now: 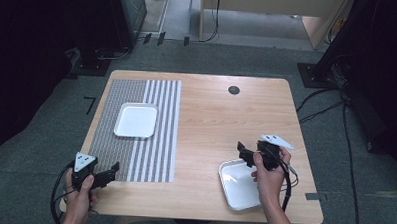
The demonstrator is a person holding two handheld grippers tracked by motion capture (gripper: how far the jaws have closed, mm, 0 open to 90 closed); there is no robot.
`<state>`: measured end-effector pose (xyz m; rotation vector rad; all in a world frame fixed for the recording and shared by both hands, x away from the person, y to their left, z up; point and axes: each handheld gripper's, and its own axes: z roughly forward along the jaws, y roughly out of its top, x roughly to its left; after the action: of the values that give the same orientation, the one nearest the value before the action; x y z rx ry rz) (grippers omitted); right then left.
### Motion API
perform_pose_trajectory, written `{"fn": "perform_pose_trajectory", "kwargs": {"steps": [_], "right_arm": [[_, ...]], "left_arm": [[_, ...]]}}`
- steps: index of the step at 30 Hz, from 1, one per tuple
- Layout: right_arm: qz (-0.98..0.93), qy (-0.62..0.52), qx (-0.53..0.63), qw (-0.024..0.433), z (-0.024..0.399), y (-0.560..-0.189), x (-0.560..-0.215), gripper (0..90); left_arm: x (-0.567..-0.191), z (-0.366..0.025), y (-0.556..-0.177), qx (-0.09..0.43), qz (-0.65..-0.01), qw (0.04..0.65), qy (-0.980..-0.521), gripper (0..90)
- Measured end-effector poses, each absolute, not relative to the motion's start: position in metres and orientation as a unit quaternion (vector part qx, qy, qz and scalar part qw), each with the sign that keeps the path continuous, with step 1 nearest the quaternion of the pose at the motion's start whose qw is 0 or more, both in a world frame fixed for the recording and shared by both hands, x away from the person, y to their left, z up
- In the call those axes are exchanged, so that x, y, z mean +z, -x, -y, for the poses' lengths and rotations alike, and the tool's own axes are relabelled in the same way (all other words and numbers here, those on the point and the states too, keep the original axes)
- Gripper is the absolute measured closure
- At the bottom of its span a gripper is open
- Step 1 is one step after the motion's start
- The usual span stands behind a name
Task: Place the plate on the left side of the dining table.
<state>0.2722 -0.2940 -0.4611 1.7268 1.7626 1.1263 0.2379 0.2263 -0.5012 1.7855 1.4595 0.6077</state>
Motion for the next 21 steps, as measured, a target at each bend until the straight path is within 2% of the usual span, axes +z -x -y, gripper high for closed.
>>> {"fn": "perform_pose_trajectory", "kwargs": {"steps": [12,21], "right_arm": [[-0.616,-0.649,0.386,0.224,0.348,-0.246,-0.476,22.8],[-0.605,-0.661,0.373,0.242,0.384,-0.222,-0.491,21.7]], "left_arm": [[-0.506,-0.249,-0.237,0.259,-0.585,0.349,-0.685,16.4],[-0.51,-0.25,-0.238,0.252,-0.58,0.341,-0.696,16.3]]}}
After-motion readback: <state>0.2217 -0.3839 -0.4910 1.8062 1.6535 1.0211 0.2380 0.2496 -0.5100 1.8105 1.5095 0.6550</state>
